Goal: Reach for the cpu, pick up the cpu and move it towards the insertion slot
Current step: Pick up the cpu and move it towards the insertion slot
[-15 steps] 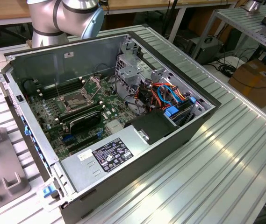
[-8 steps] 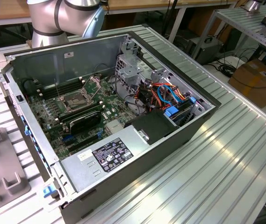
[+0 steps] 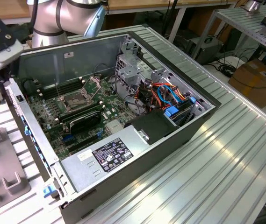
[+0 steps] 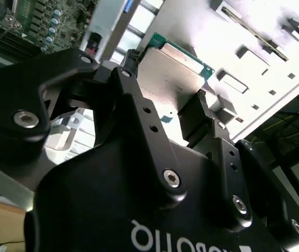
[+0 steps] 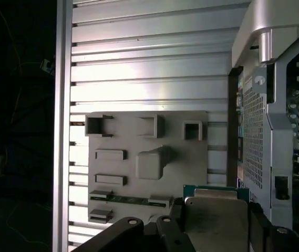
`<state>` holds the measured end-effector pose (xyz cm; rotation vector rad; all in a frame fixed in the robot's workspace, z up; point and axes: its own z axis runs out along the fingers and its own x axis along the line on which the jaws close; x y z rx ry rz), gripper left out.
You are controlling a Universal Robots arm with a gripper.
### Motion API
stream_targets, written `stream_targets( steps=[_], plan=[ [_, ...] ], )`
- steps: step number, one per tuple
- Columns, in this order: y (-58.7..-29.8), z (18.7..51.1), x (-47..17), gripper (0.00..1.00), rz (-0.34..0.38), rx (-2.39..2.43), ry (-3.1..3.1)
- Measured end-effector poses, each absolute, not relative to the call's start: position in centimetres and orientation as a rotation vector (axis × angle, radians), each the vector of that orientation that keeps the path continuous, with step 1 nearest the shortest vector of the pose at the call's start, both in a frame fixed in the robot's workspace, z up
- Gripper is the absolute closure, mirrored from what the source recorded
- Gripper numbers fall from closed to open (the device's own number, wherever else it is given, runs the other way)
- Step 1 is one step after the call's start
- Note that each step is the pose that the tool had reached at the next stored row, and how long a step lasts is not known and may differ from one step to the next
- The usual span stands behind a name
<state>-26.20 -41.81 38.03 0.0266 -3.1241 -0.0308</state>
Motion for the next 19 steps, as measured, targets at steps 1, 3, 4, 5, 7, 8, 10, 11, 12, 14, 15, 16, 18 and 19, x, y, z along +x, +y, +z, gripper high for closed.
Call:
stream_targets(
  steps=[1,3,4,5,7,8,10,11,12,14,15,16,18,19],
  plan=[
    [-41.8,37.9,-25.2,0.45,-0.03,0.026,-3.124],
    [-41.7,37.8,-24.1,0.45,-0.03,0.027,-3.124],
    [-41.7,37.8,-23.7,0.45,-0.03,0.027,-3.124],
    [-41.6,37.8,-23.1,0.45,-0.03,0.026,-3.124],
    [-41.5,37.7,-22.1,0.45,-0.03,0.026,-3.124],
    [-41.3,37.6,-21.4,0.45,-0.03,0.027,-3.124],
    [-40.9,37.4,-20.3,0.45,-0.03,0.026,-3.123],
    [-40.8,37.4,-20.0,0.45,-0.03,0.026,-3.122],
    [-40.5,37.2,-18.8,0.45,-0.03,0.027,-3.12],
    [-39.9,36.8,-16.6,0.45,-0.03,0.027,-3.117],
    [-39.6,36.7,-15.8,0.45,-0.03,0.026,-3.116],
    [-39.3,36.6,-14.8,0.45,-0.03,0.026,-3.115],
    [-38.9,36.5,-13.8,0.45,-0.03,0.026,-3.115],
    [-38.8,36.4,-13.5,0.45,-0.03,0.026,-3.115]
  ],
)
